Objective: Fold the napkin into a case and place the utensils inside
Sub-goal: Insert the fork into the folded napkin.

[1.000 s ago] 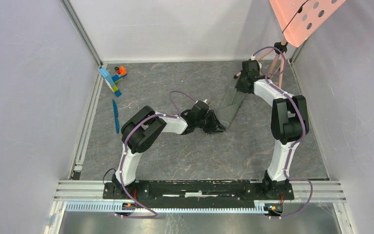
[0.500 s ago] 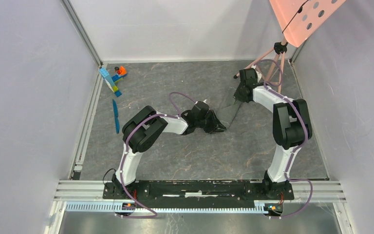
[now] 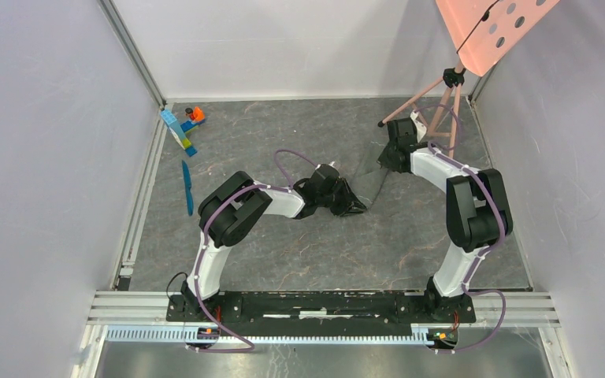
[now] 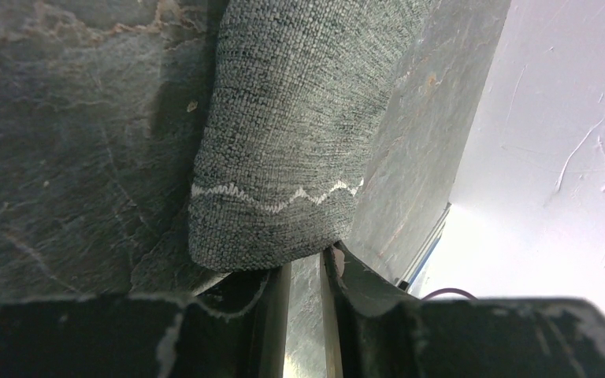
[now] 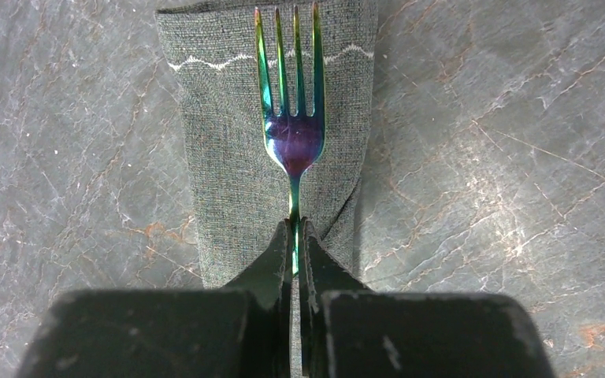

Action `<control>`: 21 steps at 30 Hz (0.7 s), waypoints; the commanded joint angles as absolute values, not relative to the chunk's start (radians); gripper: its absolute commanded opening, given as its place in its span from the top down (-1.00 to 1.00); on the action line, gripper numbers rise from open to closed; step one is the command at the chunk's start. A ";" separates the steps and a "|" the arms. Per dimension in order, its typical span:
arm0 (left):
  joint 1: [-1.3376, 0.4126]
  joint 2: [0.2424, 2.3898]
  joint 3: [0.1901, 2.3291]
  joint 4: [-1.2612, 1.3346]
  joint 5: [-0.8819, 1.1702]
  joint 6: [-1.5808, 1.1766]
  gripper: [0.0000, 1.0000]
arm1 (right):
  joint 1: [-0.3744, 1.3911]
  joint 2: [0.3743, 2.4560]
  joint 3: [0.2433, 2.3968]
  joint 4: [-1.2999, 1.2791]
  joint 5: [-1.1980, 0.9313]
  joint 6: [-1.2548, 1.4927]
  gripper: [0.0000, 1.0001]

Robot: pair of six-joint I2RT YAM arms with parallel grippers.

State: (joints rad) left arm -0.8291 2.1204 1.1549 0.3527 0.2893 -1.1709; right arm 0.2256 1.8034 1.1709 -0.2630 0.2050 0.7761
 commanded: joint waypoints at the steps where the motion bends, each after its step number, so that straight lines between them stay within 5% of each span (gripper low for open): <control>1: -0.836 2.138 1.169 0.368 0.262 -1.185 0.46 | 0.240 1.793 1.172 -0.258 0.235 0.793 0.99; 10: -0.835 2.129 1.167 0.358 0.257 -1.167 0.46 | 0.242 1.778 1.122 -0.205 0.235 0.797 0.96; 21: -0.836 2.042 1.106 0.336 0.239 -1.110 0.25 | 0.244 1.728 1.180 -0.207 0.219 0.696 0.15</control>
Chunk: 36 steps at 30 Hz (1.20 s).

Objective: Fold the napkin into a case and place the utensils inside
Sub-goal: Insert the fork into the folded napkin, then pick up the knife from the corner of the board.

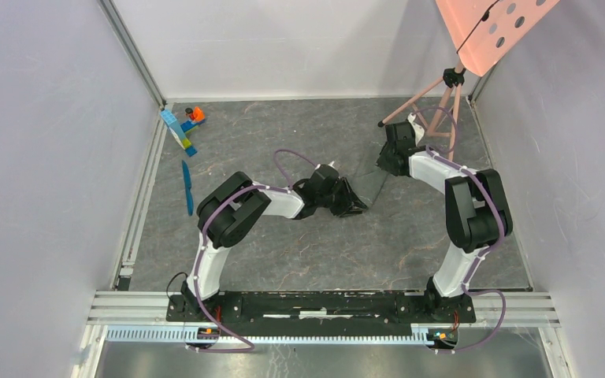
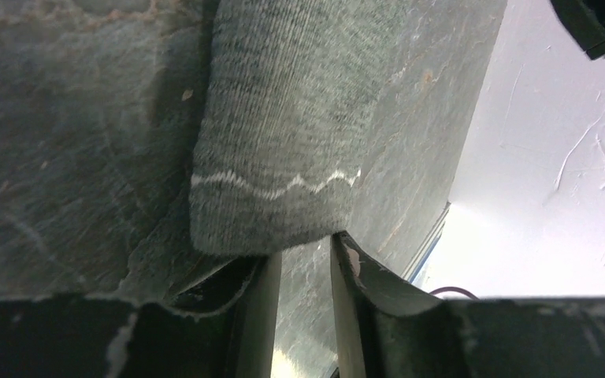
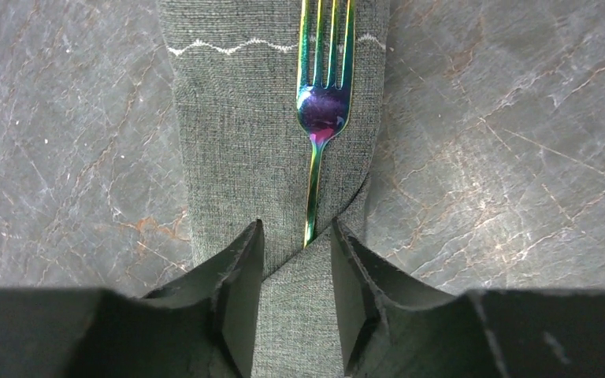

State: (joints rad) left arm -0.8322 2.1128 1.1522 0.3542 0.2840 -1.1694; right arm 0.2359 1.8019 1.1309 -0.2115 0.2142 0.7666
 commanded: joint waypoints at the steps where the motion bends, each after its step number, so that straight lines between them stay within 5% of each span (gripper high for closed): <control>1: -0.836 2.012 1.081 0.335 0.238 -1.102 0.20 | 0.247 1.703 1.188 -0.204 0.218 0.662 0.10; 6: -0.835 1.780 0.919 0.262 0.267 -1.036 -0.04 | 0.276 1.555 1.194 -0.221 0.206 0.431 -0.13; 11: -0.795 1.427 0.787 -0.141 0.109 -0.862 -0.28 | 0.367 1.410 1.025 -0.097 0.079 0.277 -0.28; 19: -0.256 1.163 0.810 -0.765 -0.140 -0.683 -0.36 | 0.534 1.308 0.858 0.122 -0.247 0.212 -0.31; 28: 0.196 1.456 0.984 -0.701 -0.300 -0.573 -0.53 | 0.541 1.220 0.738 0.207 -0.401 0.224 -0.31; 36: 0.239 1.756 1.261 -0.780 -0.164 -0.409 -0.46 | 0.541 1.143 0.680 0.206 -0.394 0.195 -0.31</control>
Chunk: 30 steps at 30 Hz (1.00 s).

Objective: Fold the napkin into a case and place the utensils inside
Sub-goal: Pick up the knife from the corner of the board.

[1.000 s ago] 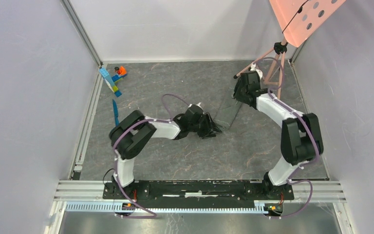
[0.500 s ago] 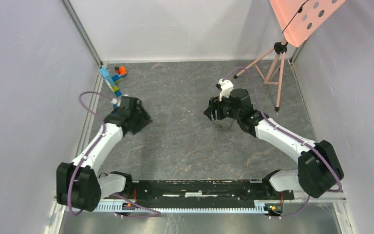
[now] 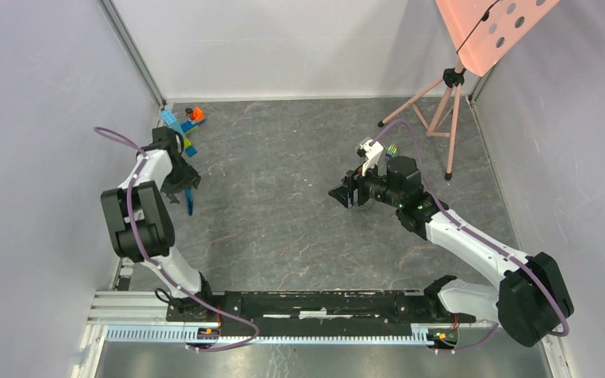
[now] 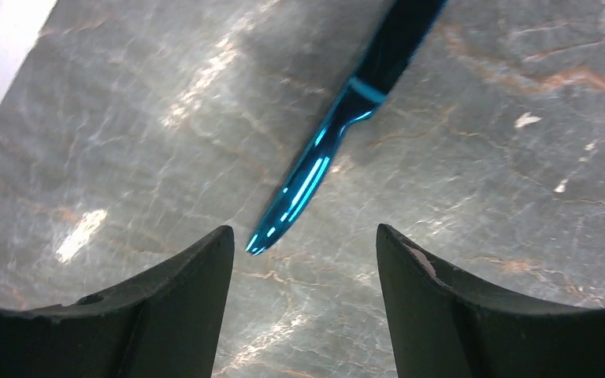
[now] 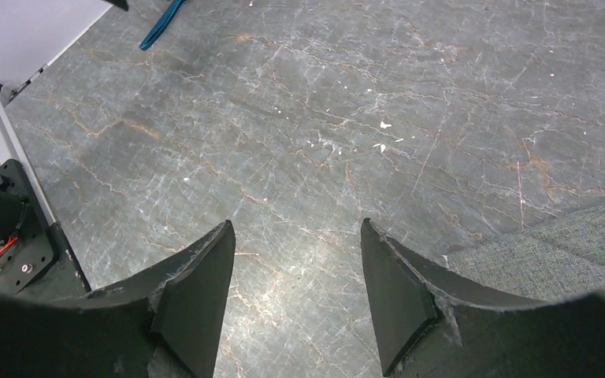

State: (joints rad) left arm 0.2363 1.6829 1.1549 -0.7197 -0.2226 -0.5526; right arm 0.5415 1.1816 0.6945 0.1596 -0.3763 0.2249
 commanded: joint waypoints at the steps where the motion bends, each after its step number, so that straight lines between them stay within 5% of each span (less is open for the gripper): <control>1: 0.241 1.784 1.290 -0.808 -0.140 -0.383 -0.45 | 0.541 1.138 0.678 0.208 -0.395 0.194 -0.31; 11: 0.252 1.956 1.414 -0.937 -0.139 -0.298 -0.35 | 0.541 1.132 0.677 0.232 -0.423 0.204 -0.30; 17: 0.253 2.020 1.401 -0.942 -0.094 -0.272 -0.05 | 0.541 1.124 0.672 0.219 -0.410 0.204 -0.30; 21: 0.246 2.011 1.357 -0.923 -0.052 -0.265 0.51 | 0.541 1.128 0.676 0.209 -0.398 0.205 -0.30; 30: 0.106 1.781 1.105 -0.826 0.043 -0.324 0.82 | 0.541 1.217 0.706 0.151 -0.311 0.294 -0.31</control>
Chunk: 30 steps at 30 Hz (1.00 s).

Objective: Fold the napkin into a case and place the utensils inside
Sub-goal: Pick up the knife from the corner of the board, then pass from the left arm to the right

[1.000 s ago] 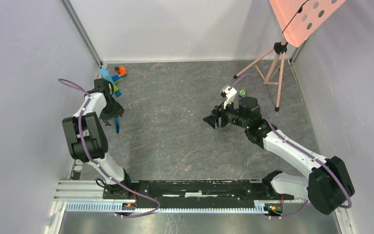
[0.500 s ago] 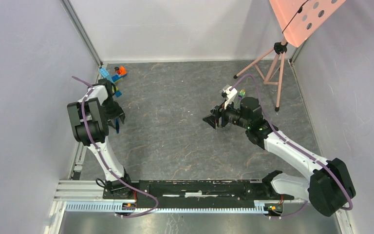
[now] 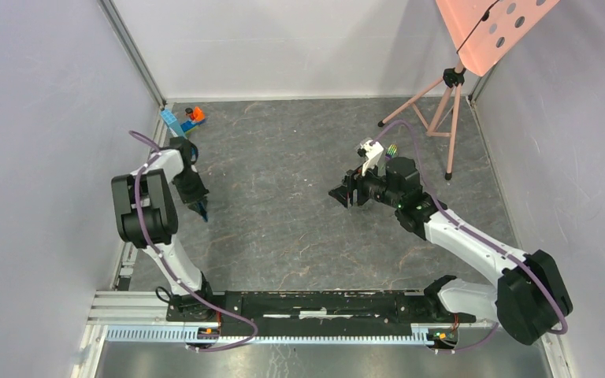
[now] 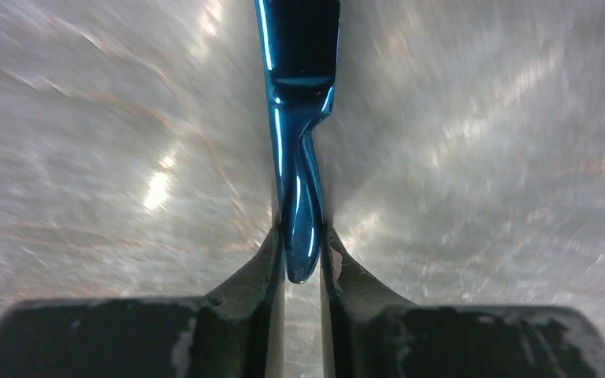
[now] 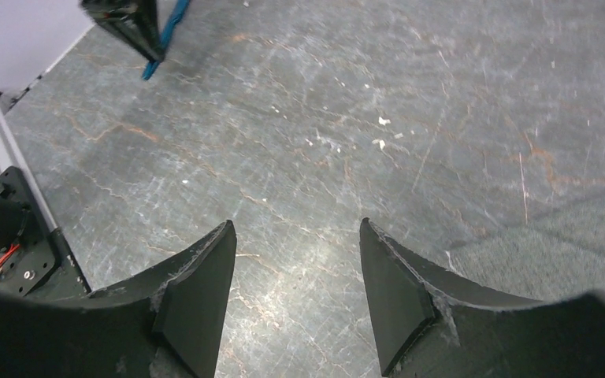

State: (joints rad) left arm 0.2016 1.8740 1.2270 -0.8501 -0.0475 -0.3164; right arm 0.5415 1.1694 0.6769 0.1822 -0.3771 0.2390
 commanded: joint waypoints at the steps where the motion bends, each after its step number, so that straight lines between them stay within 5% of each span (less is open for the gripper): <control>1: 0.077 1.749 1.066 -0.813 0.053 -0.344 0.84 | 0.541 1.230 0.706 0.149 -0.307 0.303 -0.32; 13: -0.324 1.458 0.748 -0.503 0.298 -0.626 0.95 | 0.559 1.460 0.672 0.461 -0.494 0.723 -0.52; 30: -0.411 1.270 0.620 -0.408 0.377 -0.658 0.95 | 0.777 1.877 0.815 0.700 -0.403 1.040 -0.47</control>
